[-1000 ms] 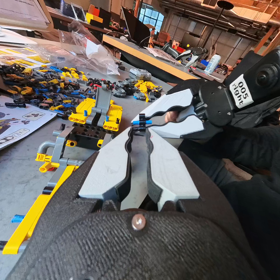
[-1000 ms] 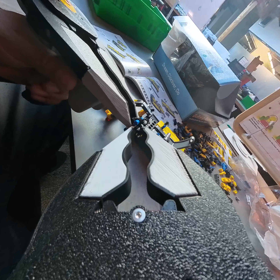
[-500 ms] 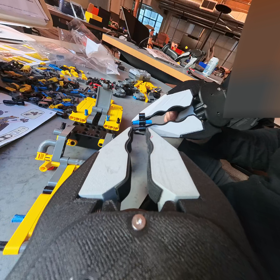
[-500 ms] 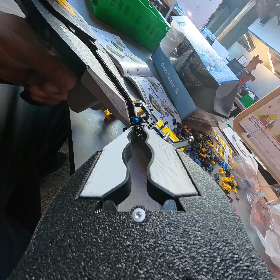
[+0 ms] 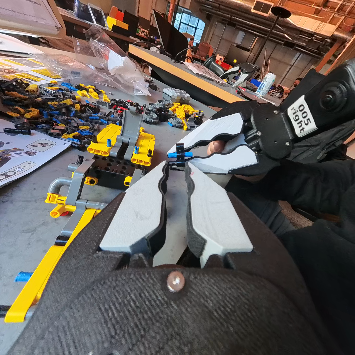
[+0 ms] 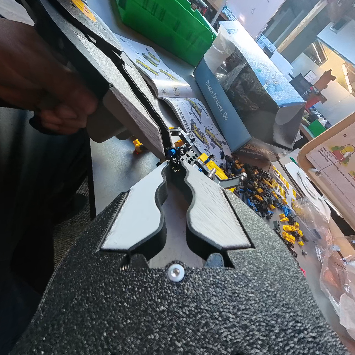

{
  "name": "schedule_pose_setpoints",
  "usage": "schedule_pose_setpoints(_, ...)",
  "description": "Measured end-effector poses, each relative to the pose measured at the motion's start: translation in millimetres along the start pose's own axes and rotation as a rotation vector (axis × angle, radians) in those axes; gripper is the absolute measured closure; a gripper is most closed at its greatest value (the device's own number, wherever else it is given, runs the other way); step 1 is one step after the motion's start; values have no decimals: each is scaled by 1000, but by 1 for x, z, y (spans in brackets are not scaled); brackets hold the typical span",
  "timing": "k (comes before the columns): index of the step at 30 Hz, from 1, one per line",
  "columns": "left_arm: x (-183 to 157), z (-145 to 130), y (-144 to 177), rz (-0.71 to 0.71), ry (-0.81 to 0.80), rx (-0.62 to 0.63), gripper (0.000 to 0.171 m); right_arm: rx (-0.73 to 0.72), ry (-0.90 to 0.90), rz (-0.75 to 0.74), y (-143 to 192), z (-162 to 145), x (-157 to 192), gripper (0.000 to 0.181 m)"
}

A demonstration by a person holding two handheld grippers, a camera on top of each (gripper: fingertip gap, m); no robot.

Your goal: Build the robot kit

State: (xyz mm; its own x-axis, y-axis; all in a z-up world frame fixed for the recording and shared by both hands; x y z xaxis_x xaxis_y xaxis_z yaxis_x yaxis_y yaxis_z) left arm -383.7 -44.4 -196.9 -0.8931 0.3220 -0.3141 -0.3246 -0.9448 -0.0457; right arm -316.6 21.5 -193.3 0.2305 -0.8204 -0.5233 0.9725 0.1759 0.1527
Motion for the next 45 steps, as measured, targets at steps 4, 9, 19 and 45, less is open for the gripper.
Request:
schedule_pose_setpoints(4, 0, 0, 0, -4, 4, -3, 159, 0, -3, 1, 0, 0, 0, 172)
schedule_pose_setpoints(9, 0, 0, 0, -5, 2, -8, 159, -2, -10, 4, 0, 0, -1, 172)
schedule_pose_setpoints(19, -1, 0, 0, -13, -14, -11, 159, -7, -5, 5, 1, 0, 0, 171)
schedule_pose_setpoints(45, -18, 13, 4, -87, -115, -115, 158, -175, -496, 216, 17, 14, -15, 170)
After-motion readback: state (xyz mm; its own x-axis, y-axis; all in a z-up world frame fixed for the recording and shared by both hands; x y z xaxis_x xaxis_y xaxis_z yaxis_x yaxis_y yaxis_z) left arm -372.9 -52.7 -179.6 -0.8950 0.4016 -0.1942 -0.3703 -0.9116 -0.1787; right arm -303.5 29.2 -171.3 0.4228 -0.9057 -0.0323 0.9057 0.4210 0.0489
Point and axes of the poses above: each gripper's, where its closed fingertips meet, y back along the fingers, z out of its top, x = y × z across the jaws, the point moved 6 cm from there along y, back along the fingers, and after that the axes turned 11 degrees about -x, right-handed, at the moved point
